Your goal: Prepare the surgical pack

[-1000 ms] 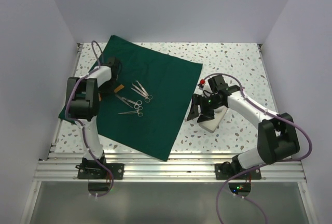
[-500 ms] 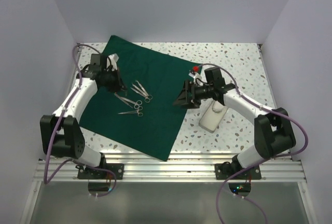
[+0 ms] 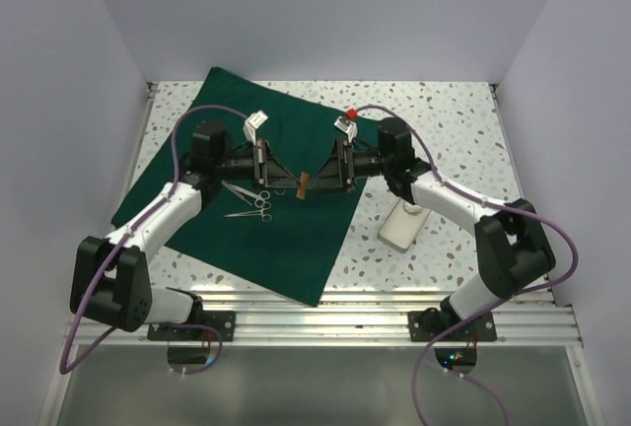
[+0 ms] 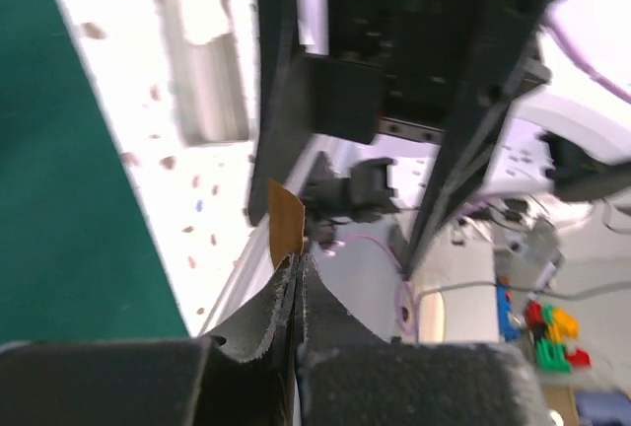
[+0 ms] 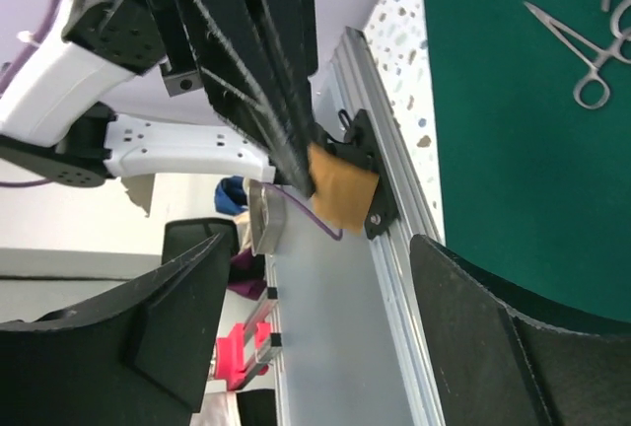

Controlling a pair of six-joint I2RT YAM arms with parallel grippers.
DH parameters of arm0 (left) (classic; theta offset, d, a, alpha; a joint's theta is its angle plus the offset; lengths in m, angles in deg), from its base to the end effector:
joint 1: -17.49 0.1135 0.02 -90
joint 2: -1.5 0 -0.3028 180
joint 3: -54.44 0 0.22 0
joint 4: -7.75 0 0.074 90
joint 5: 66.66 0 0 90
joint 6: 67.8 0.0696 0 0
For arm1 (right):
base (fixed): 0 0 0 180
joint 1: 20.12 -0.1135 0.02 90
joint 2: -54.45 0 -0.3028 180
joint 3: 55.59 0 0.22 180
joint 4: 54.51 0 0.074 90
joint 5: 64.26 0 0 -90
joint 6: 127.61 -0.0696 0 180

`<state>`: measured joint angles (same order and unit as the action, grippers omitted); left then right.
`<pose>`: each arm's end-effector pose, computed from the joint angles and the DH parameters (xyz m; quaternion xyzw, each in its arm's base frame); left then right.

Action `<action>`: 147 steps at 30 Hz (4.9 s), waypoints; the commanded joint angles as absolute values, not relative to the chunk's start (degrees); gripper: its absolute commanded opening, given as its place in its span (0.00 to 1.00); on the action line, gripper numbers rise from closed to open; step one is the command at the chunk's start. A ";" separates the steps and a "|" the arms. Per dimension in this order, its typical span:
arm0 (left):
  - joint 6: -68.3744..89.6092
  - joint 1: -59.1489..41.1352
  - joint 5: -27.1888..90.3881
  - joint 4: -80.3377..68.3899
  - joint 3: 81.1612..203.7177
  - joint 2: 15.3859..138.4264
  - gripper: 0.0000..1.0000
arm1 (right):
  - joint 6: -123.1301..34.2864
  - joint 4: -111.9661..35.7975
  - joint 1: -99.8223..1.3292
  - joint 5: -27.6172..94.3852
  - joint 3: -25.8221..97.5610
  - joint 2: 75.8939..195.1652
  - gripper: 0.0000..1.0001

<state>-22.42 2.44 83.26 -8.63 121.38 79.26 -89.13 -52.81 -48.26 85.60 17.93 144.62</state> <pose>0.2439 -0.1279 0.3183 0.0629 0.7814 -0.5943 0.1795 0.2671 0.2111 0.3190 -0.1436 0.7473 0.6356 0.1304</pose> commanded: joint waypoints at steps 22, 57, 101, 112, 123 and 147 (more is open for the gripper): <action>-39.16 -1.84 91.89 17.69 115.71 77.17 0.00 | -115.90 -97.72 -48.60 88.58 7.87 142.95 0.37; 5.68 12.31 23.51 -48.69 150.69 106.00 0.63 | -60.02 -10.73 -20.38 56.96 -1.71 136.62 0.00; 10.68 2.64 -3.20 -50.70 161.23 121.90 0.61 | -57.56 6.94 -17.83 48.50 18.33 133.46 0.68; 10.77 2.11 -13.93 -51.76 162.47 125.25 0.51 | -56.94 6.59 -17.83 51.67 16.75 132.32 0.68; 12.35 2.46 -13.32 -50.97 164.14 128.15 0.32 | -56.94 6.41 -19.15 52.73 15.96 131.62 0.69; 10.51 2.73 -0.26 -58.52 168.53 115.94 0.00 | -58.78 3.08 -29.43 54.65 20.61 135.92 0.70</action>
<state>12.18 2.49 -7.49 -55.10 165.75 122.77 -57.70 5.33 -27.39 52.40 17.62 135.20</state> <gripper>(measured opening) 0.005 0.700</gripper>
